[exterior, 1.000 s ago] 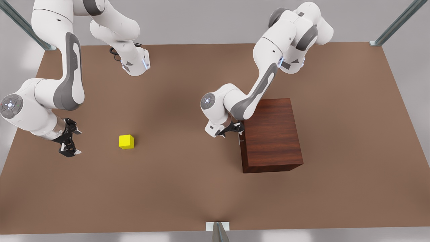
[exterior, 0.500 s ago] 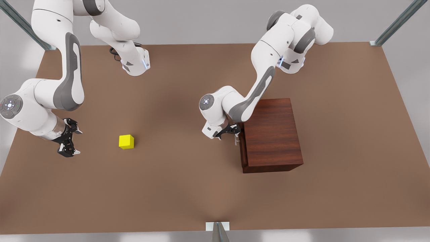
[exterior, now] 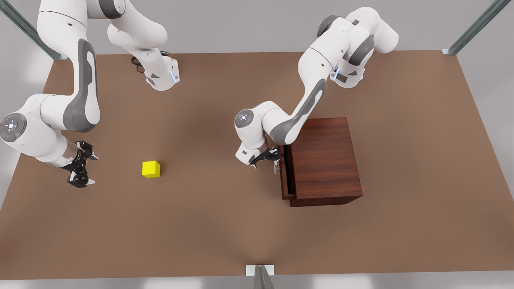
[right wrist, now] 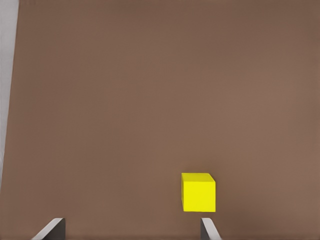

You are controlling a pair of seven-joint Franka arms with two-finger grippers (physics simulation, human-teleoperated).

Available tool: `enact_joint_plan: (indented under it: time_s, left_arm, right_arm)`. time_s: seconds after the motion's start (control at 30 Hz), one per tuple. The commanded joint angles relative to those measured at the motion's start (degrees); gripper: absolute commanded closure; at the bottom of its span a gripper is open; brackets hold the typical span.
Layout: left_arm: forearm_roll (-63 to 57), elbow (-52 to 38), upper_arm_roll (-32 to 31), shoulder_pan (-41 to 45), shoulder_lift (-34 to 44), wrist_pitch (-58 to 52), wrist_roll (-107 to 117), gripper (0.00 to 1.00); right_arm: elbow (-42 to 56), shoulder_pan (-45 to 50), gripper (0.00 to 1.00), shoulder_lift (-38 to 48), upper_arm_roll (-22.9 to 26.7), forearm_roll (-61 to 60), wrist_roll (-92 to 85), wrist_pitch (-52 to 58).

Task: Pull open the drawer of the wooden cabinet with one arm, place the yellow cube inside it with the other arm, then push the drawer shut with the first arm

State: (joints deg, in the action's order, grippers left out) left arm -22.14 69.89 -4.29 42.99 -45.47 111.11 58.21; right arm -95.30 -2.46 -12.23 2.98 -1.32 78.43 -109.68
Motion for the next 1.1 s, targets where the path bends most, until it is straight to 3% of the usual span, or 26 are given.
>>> enact_joint_plan:
  time_s: [0.0,1.07]
  left_arm:
    - [-0.01,-0.11,-0.02,0.07,0.03,0.07,1.2,0.0]
    - [2.27,-1.16,-1.42,0.95,-0.41,3.85,0.94,0.0]
  right_arm:
    - [0.03,0.0,0.0,0.01,0.01,0.0,1.37,-0.01]
    - [0.03,0.0,0.0,0.01,0.01,0.09,1.37,-0.1]
